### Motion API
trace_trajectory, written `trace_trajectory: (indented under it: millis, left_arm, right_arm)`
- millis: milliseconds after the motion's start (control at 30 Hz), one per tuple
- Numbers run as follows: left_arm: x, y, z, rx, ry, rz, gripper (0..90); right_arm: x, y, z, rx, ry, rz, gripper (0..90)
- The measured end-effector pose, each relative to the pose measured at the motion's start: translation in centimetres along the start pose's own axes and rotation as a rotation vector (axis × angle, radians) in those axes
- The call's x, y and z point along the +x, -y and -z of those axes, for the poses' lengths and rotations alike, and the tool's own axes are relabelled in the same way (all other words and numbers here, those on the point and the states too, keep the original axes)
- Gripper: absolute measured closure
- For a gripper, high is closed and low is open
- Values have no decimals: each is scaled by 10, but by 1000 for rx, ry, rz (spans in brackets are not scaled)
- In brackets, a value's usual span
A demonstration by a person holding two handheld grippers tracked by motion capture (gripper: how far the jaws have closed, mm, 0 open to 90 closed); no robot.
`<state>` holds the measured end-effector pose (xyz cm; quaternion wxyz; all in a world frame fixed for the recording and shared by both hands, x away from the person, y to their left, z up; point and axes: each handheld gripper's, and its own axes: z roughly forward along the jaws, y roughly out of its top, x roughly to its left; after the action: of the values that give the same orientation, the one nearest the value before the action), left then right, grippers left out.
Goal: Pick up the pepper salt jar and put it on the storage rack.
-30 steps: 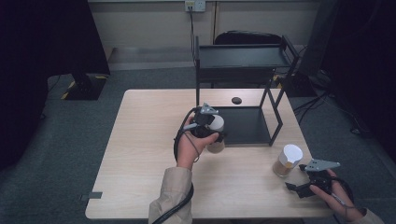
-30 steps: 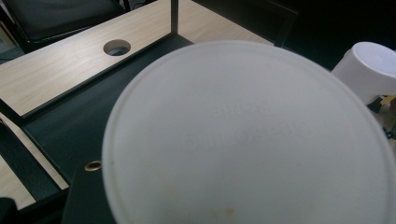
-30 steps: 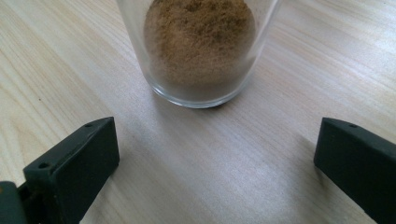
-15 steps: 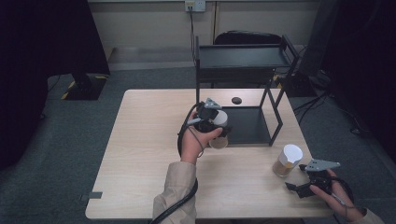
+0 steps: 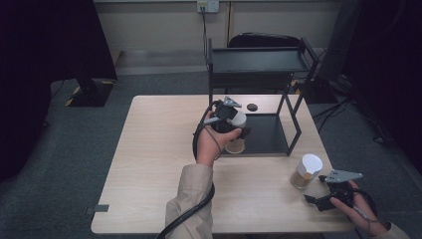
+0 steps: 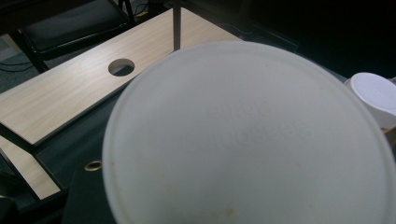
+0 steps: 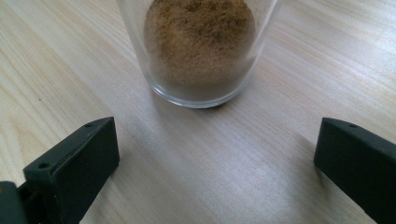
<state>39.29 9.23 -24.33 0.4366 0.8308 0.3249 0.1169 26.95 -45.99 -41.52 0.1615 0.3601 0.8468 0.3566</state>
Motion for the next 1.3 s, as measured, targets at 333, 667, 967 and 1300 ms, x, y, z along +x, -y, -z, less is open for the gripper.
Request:
trace_trajectory:
  millis: [333, 667, 967, 1300]
  left_arm:
    - [-3, -24, 0, 9, 8, -7, 346]
    - [-3, -39, 3, 12, -3, -14, 346]
    - [-3, -53, 7, 13, -15, -18, 346]
    - [-4, -74, 13, 20, 3, -10, 346]
  right_arm:
    - [0, 0, 0, 0, 0, 0, 0]
    - [0, 0, 0, 0, 0, 0, 0]
    - [0, 0, 0, 0, 0, -1, 0]
    - [0, 0, 0, 0, 0, -1, 0]
